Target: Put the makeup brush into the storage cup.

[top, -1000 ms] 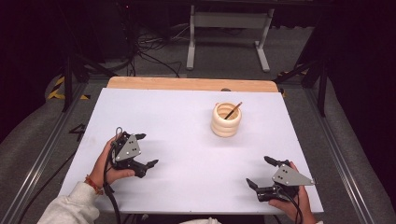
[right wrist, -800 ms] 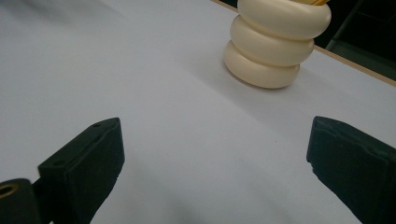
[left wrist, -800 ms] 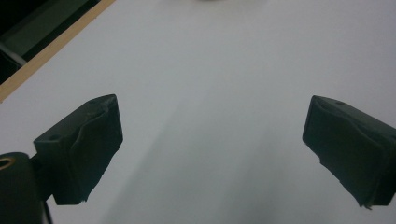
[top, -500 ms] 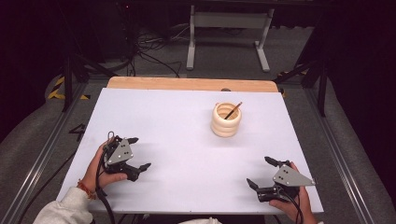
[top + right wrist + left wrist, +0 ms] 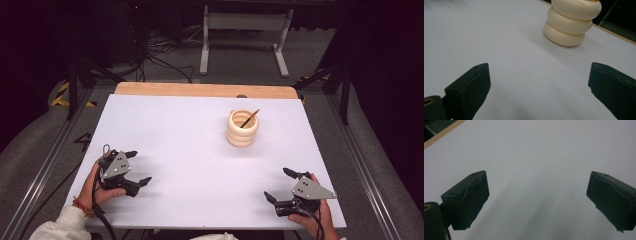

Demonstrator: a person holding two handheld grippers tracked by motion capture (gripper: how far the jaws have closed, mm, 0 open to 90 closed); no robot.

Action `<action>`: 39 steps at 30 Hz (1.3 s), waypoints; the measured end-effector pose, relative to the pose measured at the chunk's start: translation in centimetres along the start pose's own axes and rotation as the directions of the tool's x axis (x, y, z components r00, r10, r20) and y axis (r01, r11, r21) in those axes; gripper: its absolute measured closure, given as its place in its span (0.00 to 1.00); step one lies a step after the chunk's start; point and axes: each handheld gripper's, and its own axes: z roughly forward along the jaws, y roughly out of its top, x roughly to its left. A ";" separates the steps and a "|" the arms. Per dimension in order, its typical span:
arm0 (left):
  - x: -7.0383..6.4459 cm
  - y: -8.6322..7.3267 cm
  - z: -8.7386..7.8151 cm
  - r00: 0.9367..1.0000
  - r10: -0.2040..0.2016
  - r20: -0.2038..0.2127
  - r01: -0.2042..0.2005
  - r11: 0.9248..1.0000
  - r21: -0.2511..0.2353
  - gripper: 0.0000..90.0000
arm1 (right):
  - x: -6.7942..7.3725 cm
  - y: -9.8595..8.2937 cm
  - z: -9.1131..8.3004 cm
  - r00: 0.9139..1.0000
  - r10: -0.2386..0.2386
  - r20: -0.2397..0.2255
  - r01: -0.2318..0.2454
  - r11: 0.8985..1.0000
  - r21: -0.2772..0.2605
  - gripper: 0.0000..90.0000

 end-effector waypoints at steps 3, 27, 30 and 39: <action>0.2 -0.5 -0.3 1.000 -0.028 -0.001 0.028 1.000 -0.006 0.06 | 0.0 0.0 0.0 1.000 0.004 0.002 -0.004 1.000 0.001 0.06; 0.0 -3.1 -2.0 0.989 -0.144 0.019 0.145 0.988 -0.053 0.07 | -0.2 0.0 -0.2 1.000 0.000 0.006 0.000 1.000 -0.006 0.05; -0.1 -3.0 -1.9 0.991 -0.129 0.021 0.130 0.990 -0.053 0.07 | -0.2 0.0 -0.3 1.000 -0.001 0.010 0.002 1.000 -0.009 0.05; -0.3 -2.9 -2.0 0.992 -0.122 0.029 0.124 0.990 -0.061 0.07 | 0.2 0.2 -0.3 1.000 -0.014 0.008 0.014 1.000 -0.001 0.05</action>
